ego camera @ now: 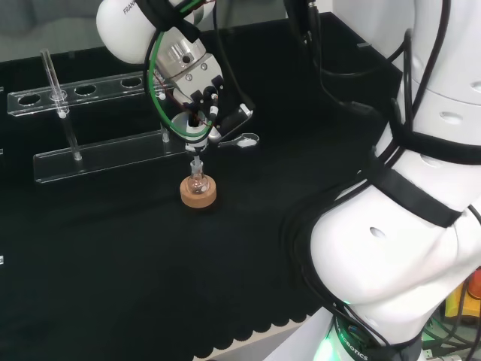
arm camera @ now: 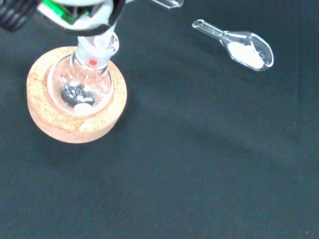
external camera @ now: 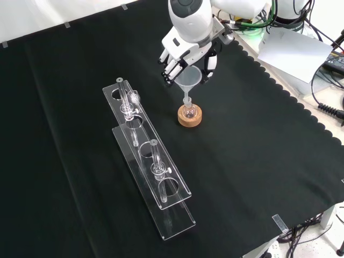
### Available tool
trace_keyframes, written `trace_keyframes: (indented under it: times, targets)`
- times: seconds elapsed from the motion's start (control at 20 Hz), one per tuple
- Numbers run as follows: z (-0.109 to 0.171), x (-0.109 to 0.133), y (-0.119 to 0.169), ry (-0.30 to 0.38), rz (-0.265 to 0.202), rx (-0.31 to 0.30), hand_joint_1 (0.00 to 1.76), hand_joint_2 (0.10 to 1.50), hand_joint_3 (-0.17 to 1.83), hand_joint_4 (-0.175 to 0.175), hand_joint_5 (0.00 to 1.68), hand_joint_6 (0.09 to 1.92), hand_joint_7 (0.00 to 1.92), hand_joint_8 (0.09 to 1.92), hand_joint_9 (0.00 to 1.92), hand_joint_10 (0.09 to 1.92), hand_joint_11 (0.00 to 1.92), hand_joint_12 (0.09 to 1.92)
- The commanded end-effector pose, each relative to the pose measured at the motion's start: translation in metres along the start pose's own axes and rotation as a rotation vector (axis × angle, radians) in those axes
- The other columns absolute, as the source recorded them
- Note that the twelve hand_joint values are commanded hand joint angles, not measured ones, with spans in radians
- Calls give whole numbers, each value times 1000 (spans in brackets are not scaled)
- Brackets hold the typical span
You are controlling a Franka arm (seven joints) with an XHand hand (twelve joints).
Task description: Place the funnel on the round-bottom flask.
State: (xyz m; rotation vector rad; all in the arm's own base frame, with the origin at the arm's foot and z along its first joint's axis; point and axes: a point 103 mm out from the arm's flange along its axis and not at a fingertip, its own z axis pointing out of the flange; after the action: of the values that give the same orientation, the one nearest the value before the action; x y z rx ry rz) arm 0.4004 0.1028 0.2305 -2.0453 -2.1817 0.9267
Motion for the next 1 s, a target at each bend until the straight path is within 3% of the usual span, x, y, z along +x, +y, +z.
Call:
trace_keyframes:
  times: [0.05, 1.0]
  targets:
    - [7, 1, 3, 6, -2, 14, 967, 691, 709, -38, 776, 748, 710, 725, 1038, 474, 695, 1172]
    - [14, 2, 4, 13, -18, 24, 965, 691, 709, -38, 774, 752, 705, 728, 1036, 474, 695, 1171]
